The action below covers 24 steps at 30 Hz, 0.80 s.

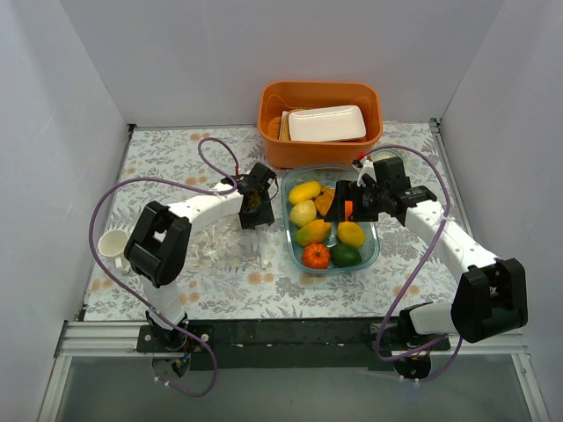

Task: Place the food in the zip-top bag and seal the zipper
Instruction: Pick up the zipper food storage bag at the center of the board.

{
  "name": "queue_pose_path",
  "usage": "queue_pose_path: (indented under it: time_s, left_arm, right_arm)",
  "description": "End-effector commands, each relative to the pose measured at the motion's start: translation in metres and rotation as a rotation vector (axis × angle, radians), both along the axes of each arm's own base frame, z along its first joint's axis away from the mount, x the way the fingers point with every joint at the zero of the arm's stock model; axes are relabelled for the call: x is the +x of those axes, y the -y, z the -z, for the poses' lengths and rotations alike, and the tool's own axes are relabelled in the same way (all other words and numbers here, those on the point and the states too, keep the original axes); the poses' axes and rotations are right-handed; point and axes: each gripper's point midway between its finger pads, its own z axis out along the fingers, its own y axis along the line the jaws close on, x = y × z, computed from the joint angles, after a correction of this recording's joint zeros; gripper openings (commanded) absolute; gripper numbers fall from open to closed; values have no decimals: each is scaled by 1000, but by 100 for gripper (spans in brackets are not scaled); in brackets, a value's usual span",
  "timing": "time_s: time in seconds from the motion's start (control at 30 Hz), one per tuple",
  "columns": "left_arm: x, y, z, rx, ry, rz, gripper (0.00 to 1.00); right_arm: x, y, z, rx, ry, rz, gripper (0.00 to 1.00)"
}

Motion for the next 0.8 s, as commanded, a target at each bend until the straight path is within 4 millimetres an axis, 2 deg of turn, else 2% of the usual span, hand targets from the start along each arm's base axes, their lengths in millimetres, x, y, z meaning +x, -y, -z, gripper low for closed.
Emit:
queue_pose_path:
  time_s: [0.0, 0.23, 0.43, 0.6, 0.67, 0.77]
  left_arm:
    - [-1, -3, 4, 57, 16, 6, 42]
    - [-7, -7, 10, 95, -2, 3, 30]
    - [-6, -8, 8, 109, -2, 12, 9]
    - [-6, -6, 2, 99, 4, 22, 0]
    - [-5, -4, -4, 88, 13, 21, 0]
    - [-1, 5, -30, 25, 56, 40, 0]
  right_arm:
    - [3, -5, -10, 27, 29, -12, 98]
    - [1, -3, -8, 15, 29, -16, 98]
    - [1, -3, -6, 16, 26, -16, 98]
    - [0, -3, -6, 16, 24, -15, 98]
    - [0, -3, -6, 17, 26, -17, 98]
    - [0, -7, -11, 43, 32, -26, 98]
